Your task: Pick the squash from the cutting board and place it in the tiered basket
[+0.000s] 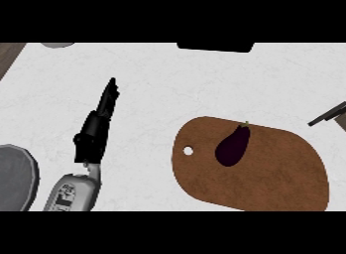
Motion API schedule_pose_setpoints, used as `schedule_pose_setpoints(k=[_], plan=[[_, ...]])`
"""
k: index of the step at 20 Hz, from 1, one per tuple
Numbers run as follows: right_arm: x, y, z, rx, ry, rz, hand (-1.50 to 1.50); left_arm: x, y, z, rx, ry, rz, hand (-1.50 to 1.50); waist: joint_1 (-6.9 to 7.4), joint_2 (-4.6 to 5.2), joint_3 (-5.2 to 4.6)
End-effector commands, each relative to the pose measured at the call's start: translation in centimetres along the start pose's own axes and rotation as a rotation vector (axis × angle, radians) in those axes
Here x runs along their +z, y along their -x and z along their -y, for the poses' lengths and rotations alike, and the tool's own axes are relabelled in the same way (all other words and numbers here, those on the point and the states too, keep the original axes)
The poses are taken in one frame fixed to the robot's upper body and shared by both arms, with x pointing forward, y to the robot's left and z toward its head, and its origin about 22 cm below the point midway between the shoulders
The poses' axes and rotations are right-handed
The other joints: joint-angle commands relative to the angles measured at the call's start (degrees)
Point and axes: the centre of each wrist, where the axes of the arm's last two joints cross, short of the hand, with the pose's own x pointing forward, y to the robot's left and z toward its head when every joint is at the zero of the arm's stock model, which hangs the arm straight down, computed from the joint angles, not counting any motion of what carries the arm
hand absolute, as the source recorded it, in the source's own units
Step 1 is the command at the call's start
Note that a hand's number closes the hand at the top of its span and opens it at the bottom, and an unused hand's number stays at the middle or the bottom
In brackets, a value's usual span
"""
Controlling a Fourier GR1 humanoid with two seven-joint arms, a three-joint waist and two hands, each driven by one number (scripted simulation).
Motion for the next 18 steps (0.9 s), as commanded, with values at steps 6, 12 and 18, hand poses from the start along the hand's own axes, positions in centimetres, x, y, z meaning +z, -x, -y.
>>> schedule_pose_setpoints(k=[6,12,18], plan=[[3.8,5.4,4.6,-0.254,0.195,-0.199,-1.5,0.1,-0.8,-0.7,-0.002,-0.007,0.002,0.0,0.45,0.12,0.13],[7.2,10.1,5.6,-0.395,0.22,-0.212,-1.5,0.5,0.1,-1.3,-0.001,-0.033,-0.02,0.0,-1.2,-0.2,0.35],[9.4,14.0,4.7,-0.439,0.144,-0.181,-1.5,1.2,1.0,-1.5,0.011,-0.074,-0.04,0.0,-4.28,-0.74,0.67]])
